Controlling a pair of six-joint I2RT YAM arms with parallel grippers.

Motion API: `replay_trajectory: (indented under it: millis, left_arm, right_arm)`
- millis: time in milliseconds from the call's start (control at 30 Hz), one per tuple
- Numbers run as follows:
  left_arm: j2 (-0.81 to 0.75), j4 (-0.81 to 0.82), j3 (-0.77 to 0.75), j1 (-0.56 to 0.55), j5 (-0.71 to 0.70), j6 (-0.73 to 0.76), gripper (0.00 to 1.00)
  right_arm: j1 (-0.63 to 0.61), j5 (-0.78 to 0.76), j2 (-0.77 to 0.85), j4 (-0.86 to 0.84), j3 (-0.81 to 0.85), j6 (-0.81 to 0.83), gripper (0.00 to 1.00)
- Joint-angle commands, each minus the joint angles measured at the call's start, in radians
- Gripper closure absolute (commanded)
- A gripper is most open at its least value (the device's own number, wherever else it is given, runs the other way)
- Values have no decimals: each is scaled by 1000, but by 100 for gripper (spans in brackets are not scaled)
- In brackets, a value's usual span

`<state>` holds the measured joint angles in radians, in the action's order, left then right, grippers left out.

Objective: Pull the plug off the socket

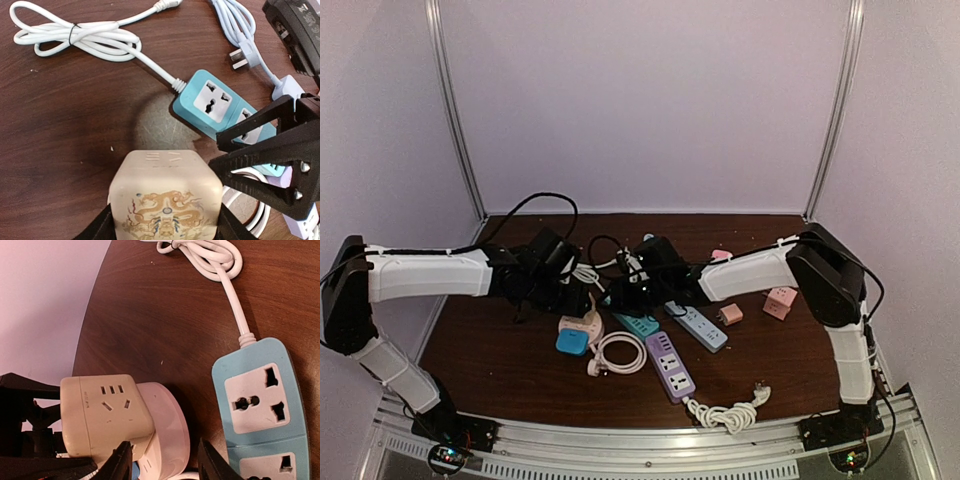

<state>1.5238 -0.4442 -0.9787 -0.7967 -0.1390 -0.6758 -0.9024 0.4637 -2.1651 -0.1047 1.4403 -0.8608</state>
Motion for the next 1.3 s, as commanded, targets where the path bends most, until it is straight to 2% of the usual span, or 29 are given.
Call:
replay_trajectory:
  millis: [0,133,367,600,733,1000,1267]
  left_arm:
    - [-61,89,12,25,47,-53,82]
    - [-114,173,86,74,108,-89,82]
    - [-179,293,178,142,220,-111,82]
    - [-221,405,233,160,280,-132,82]
    - [-243,414,241,160,275,-133,82]
    - [-281,407,269,172,261,-137,82]
    - [-281,467,292,172,288,-150,82]
  right_arm:
    - [5,47,55,-21,-31,80,50]
    - [5,86,62,-36,-42,122,43]
    - [5,143,41,1,7,164,39]
    - [-5,194,-13,-4,74,140,40]
    - [-7,190,-23,0,84,127,45]
    - [-4,99,3,70,52,146,45]
    - [-14,144,-29,60,75,125,45]
